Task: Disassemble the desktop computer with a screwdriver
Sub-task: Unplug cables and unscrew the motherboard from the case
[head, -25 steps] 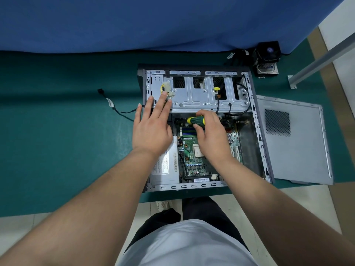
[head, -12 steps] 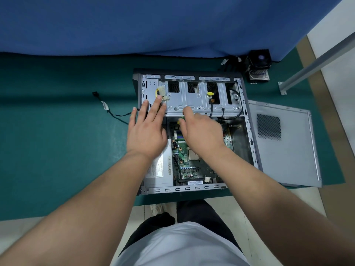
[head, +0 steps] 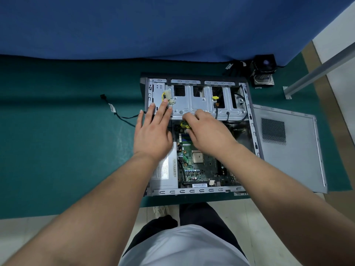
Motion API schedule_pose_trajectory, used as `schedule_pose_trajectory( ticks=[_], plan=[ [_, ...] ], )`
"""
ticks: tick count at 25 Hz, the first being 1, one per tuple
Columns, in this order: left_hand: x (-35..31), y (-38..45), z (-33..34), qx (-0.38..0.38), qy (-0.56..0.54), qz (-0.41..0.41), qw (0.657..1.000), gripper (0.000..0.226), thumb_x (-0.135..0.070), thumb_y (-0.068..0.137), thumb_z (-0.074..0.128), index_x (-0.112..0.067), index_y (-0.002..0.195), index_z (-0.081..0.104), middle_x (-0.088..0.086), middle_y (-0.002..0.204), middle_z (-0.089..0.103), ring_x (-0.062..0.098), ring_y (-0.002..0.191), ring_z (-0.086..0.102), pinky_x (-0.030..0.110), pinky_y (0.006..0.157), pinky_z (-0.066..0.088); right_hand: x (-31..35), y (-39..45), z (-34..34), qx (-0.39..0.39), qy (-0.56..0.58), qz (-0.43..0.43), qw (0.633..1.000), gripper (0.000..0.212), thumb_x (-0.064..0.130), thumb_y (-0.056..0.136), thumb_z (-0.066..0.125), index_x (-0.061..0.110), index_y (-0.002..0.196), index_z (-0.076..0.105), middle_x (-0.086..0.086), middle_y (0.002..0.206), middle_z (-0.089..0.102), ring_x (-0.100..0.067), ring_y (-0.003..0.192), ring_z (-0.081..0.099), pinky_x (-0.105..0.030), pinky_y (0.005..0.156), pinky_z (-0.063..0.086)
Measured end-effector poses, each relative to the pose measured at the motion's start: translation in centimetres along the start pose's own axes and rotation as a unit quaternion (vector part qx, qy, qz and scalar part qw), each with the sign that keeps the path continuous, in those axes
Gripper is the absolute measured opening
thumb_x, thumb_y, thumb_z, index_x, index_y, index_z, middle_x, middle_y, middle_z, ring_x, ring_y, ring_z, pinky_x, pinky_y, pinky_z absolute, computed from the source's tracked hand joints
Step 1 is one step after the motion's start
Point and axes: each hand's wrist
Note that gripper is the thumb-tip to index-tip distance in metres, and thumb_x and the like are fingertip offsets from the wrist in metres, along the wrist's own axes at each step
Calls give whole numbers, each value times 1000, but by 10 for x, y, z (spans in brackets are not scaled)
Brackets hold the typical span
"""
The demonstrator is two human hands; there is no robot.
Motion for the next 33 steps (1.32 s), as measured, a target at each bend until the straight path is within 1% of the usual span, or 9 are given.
schedule_pose_trajectory(
  ticks=[3,7,12,16,19,24,29,31,33],
  plan=[
    [0,0,-1,1,1,-1,1000,72,-31,93,47,-30,161,23,-13,172,3,23,157,9,50,128,9,2,-2,5,-6,18,37,999,37,43,105,43,25,137,43,-6,116,58,-30,105,58,-39,71,51],
    [-1,0,-1,4,-1,0,1000,72,-31,94,47,-29,162,22,-13,172,3,23,157,9,50,128,8,16,1,14,-72,-90,85,990,46,57,105,26,20,122,47,0,76,65,-28,66,64,-29,49,35],
    [-1,0,-2,3,3,-1,1000,71,-31,93,46,-29,161,24,-12,172,4,23,157,10,49,128,8,10,-3,16,-75,-38,90,992,33,35,94,45,9,114,47,-9,99,59,-32,91,57,-39,67,43],
    [-1,0,-2,4,4,-1,1000,71,-31,94,46,-29,161,24,-12,172,3,23,157,10,49,127,10,8,-3,17,-63,-56,113,990,39,50,106,31,13,120,38,-3,86,65,-28,65,54,-32,49,34],
    [-1,0,-2,4,8,1,1000,71,-32,93,46,-29,161,24,-12,172,3,23,157,11,49,127,10,6,-4,15,-47,-6,52,998,31,29,96,47,12,121,42,-8,104,61,-30,90,59,-37,63,42],
    [0,1,-1,4,6,0,1000,72,-33,93,45,-30,161,24,-13,172,2,22,157,9,49,128,10,10,-2,17,-52,-45,129,989,43,58,104,28,16,115,33,1,69,47,-28,57,44,-31,46,27],
    [0,0,0,3,5,0,1000,72,-33,93,46,-30,161,24,-13,172,3,23,157,10,49,128,10,5,1,13,-53,-13,77,996,28,38,99,42,14,112,37,-4,89,54,-31,80,56,-35,59,34],
    [0,0,-1,1,4,-1,1000,72,-33,93,47,-30,161,24,-12,172,4,23,157,10,50,128,10,9,3,12,-53,-43,125,990,38,52,104,31,16,115,31,-1,74,51,-27,59,48,-32,50,30],
    [-1,0,-1,2,3,-1,1000,72,-33,93,47,-30,161,24,-12,172,4,23,157,10,50,128,10,9,5,12,-47,-63,102,992,35,50,106,29,16,114,31,-1,72,52,-24,53,43,-31,47,28]
  ],
)
Point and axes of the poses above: each hand's wrist, its own y-axis towards the middle knuckle, its own z-axis out of the palm, x = y × z
